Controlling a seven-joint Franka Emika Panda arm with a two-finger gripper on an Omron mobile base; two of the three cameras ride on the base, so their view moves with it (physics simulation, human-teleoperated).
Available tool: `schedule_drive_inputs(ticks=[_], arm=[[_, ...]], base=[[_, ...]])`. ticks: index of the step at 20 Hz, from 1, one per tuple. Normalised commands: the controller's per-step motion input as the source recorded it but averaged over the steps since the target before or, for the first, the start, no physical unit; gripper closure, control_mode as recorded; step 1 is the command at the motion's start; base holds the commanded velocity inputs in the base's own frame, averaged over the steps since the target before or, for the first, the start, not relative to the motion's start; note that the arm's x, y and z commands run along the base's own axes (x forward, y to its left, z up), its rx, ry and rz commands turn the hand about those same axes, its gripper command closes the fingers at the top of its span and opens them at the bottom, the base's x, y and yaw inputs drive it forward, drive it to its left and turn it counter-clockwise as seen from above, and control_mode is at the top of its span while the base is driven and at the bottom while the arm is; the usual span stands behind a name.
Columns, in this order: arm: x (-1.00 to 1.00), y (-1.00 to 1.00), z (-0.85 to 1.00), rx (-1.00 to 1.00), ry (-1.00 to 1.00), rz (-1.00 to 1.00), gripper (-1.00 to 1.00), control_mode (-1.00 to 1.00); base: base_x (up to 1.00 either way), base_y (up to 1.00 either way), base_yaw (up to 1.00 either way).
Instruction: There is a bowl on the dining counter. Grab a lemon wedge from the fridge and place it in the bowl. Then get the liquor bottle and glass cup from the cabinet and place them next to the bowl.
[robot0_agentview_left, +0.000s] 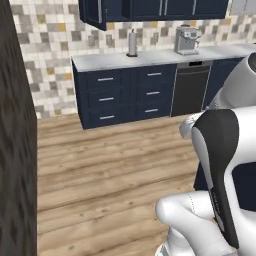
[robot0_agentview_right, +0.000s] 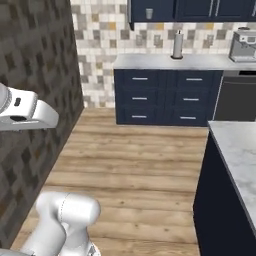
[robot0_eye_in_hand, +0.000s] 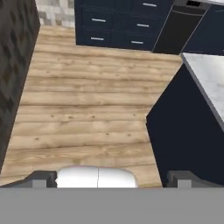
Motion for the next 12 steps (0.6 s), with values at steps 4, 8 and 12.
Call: schedule_drive_inputs(ticks=[4,8,12], arm=[[0.0,0.0,0.0,0.0,0.0,0.0,-1.0,1.0],[0.0,0.0,0.0,0.0,0.0,0.0,-1.0,1.0],[0.0,0.0,0.0,0.0,0.0,0.0,-1.0,1.0]], base=[[1.0,0.0,-0.14],[1.0,0.0,-0.14],[1.0,0.0,-0.13]])
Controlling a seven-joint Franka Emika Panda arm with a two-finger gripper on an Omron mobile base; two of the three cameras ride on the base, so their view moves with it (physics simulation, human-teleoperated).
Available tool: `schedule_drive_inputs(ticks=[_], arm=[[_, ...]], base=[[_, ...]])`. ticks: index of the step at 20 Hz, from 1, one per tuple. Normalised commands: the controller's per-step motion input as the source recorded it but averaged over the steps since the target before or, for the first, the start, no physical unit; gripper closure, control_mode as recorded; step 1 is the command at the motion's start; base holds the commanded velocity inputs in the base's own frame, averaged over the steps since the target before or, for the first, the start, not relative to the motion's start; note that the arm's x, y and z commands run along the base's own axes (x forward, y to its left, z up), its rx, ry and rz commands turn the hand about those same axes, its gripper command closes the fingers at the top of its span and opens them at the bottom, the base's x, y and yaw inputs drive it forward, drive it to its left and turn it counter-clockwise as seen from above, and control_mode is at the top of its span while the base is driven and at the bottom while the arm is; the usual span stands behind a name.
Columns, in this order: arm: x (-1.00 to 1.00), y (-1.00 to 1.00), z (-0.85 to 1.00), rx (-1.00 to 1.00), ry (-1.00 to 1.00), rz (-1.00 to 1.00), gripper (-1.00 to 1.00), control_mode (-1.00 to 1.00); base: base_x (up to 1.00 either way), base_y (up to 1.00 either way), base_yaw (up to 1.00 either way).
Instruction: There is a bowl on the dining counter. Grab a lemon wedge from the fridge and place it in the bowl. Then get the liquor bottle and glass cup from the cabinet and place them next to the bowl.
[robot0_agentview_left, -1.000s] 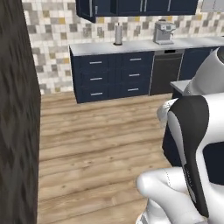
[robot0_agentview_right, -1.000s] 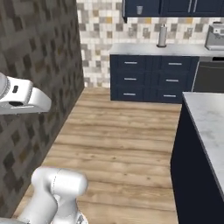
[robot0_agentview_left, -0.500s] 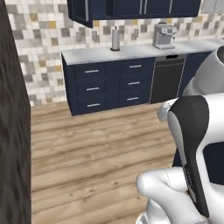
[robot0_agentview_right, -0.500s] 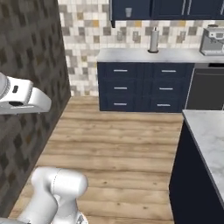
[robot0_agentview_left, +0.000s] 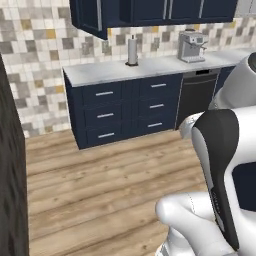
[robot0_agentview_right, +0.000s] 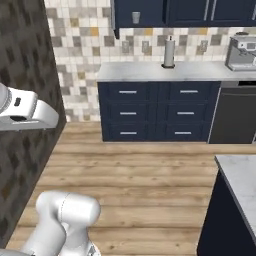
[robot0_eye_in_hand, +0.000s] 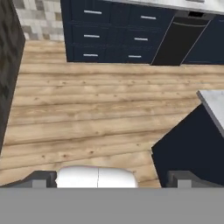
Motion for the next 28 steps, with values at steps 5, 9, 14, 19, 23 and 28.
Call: schedule_drive_inputs(ticks=[5,9,14,19,23,28], arm=[[0.0,0.0,0.0,0.0,0.0,0.0,-1.0,1.0],[0.0,0.0,0.0,0.0,0.0,0.0,-1.0,1.0],[0.0,0.0,0.0,0.0,0.0,0.0,-1.0,1.0],[0.0,0.0,0.0,0.0,0.0,0.0,-1.0,1.0],[0.0,0.0,0.0,0.0,0.0,0.0,-1.0,1.0],[0.0,0.0,0.0,0.0,0.0,0.0,-1.0,1.0]], base=[[1.0,0.0,-0.11],[1.0,0.0,-0.09],[1.0,-0.15,-0.03],[1.0,-0.51,0.0],[1.0,-0.6,0.0],[1.0,-0.35,0.0]])
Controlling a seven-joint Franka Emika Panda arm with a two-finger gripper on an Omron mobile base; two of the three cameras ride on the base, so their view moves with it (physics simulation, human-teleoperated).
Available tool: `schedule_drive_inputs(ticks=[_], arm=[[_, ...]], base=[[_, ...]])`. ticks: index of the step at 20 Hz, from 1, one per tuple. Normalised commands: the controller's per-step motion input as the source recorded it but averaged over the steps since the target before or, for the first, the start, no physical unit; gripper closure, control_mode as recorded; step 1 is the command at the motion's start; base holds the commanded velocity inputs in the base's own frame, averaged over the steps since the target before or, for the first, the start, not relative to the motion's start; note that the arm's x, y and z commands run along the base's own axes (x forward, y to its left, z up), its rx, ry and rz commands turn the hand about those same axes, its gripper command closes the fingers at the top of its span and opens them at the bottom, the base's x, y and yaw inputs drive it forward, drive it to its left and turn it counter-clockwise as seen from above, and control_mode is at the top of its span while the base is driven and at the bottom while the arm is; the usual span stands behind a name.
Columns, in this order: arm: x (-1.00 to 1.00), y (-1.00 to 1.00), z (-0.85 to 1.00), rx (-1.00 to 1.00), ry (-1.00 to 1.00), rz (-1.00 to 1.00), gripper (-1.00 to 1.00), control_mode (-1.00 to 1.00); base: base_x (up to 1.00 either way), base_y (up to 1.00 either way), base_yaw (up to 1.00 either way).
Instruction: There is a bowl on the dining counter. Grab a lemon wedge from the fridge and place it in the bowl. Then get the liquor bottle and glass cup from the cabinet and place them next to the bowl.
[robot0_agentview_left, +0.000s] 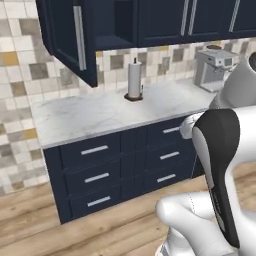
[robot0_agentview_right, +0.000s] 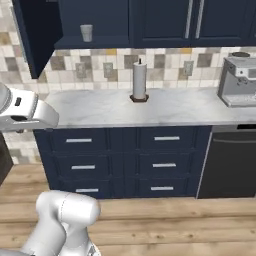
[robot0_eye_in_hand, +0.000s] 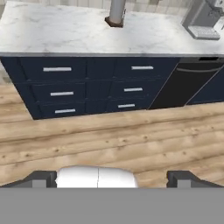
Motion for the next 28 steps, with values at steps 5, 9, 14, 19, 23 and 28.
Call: schedule_drive_inputs(ticks=[5,9,14,19,23,28], arm=[[0.0,0.0,0.0,0.0,0.0,0.0,-1.0,1.0],[0.0,0.0,0.0,0.0,0.0,0.0,-1.0,1.0],[0.0,0.0,0.0,0.0,0.0,0.0,-1.0,1.0],[0.0,0.0,0.0,0.0,0.0,0.0,-1.0,1.0],[0.0,0.0,0.0,0.0,0.0,0.0,-1.0,1.0],[0.04,0.0,0.24,0.12,0.02,0.1,-1.0,-1.0]], base=[[1.0,-0.29,0.02],[1.0,-0.24,0.13],[0.95,-0.01,0.16],[0.92,-0.01,0.12],[0.71,-0.02,0.08],[0.06,0.0,0.02]])
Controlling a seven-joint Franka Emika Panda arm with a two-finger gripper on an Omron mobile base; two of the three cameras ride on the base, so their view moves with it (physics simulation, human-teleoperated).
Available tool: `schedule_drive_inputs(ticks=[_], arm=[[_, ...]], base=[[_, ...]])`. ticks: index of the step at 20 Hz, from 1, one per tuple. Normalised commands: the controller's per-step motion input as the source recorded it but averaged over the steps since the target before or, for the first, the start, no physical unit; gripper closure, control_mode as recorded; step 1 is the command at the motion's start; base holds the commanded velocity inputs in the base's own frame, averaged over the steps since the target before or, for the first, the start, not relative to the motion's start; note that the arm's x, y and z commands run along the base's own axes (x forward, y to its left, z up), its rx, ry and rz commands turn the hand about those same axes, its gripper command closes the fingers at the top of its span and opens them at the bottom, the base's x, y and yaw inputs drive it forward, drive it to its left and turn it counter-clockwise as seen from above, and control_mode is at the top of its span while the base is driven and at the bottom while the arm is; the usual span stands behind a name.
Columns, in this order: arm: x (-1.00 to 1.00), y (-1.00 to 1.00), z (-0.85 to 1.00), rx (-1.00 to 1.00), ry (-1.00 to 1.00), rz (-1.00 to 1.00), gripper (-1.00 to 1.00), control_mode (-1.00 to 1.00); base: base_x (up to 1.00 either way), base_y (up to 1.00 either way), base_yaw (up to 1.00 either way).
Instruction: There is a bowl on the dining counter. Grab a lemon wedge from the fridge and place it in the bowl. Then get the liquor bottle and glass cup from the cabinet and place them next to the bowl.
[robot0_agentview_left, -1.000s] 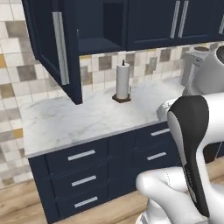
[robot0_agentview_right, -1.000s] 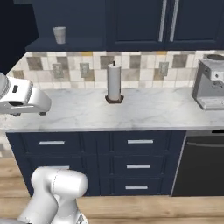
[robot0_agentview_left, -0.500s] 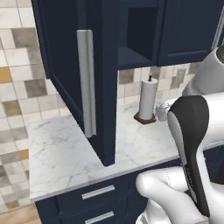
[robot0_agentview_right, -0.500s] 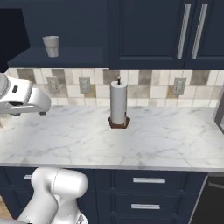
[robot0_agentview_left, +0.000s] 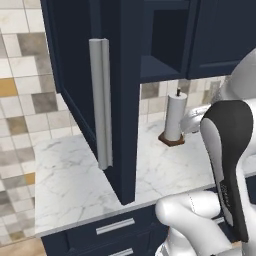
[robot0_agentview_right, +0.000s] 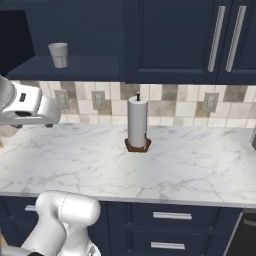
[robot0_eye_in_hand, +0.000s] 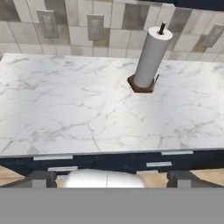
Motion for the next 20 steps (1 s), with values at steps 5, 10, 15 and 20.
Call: schedule_drive_inputs(ticks=[5,10,15,20], arm=[[0.04,0.11,0.6,0.14,0.0,0.03,-1.0,-1.0],[0.2,0.32,0.44,0.05,0.0,-0.01,-1.0,-1.0],[0.47,0.05,0.13,0.15,0.0,-0.08,-1.0,-1.0],[0.6,0.01,0.0,0.23,-0.01,-0.15,-1.0,-1.0]], base=[[0.0,0.0,0.0],[0.0,0.0,0.0],[0.0,0.0,0.0],[0.0,0.0,0.0]])
